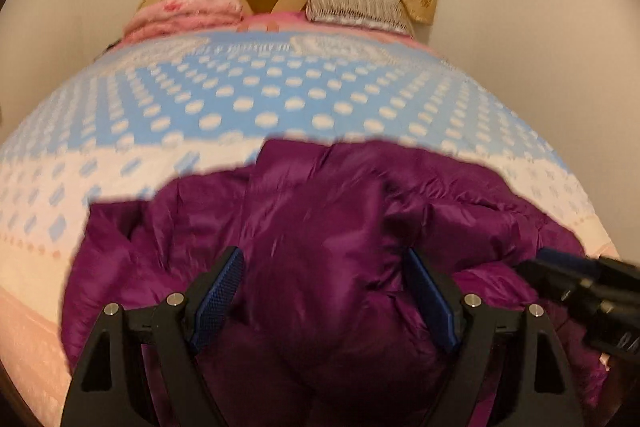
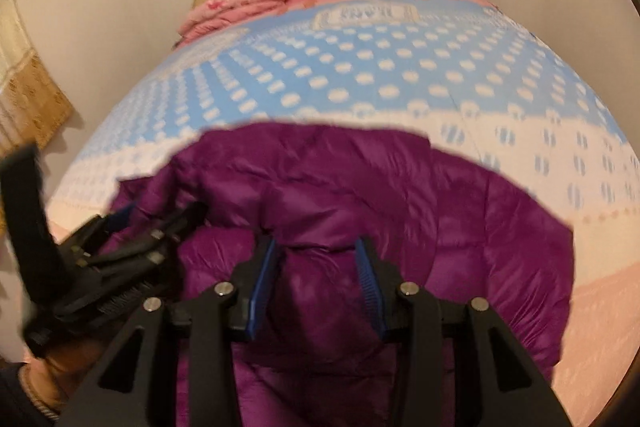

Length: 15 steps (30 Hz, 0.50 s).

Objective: Fold large clothes

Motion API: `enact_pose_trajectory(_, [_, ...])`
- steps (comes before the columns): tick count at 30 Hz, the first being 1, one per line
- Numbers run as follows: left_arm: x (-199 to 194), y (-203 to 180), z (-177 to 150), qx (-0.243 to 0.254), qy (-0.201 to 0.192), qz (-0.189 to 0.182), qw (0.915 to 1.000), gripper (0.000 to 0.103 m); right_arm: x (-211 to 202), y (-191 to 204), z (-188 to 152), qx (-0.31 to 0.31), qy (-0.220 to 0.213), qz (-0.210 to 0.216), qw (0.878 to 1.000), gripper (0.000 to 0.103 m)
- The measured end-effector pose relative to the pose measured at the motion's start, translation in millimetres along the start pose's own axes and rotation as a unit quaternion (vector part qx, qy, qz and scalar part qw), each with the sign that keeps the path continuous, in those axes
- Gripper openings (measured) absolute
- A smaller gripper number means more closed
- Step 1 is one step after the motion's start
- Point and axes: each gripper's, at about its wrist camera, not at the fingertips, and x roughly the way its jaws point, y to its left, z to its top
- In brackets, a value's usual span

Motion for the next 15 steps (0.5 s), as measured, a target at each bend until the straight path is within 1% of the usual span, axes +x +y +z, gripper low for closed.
enact_pose_trajectory(2, [7,4,-7,-0.006,0.009,-0.002,0.9999,0.082,11,-7,-10,0.003,0.004,-0.002,1.0,0.044])
enact_pose_trajectory(4, [15,7,-11,-0.015,0.021,-0.008,0.9996,0.082,14,-13,-17,0.004,-0.004,-0.002,1.0,0.044])
enact_pose_trajectory(6, [18,6,-13,-0.018,0.023,-0.008,0.9995,0.082,14,-16,-20,0.005,-0.014,0.001,1.0,0.044])
enact_pose_trajectory(10, [23,-1,-17,-0.004,0.033,0.006,0.9994,0.082,17,-16,-25,-0.004,-0.027,-0.001,1.0,0.044])
enact_pose_trajectory(15, [28,-6,-20,0.005,0.044,0.013,0.9989,0.084,24,-11,-28,-0.01,-0.033,-0.009,0.999,0.044])
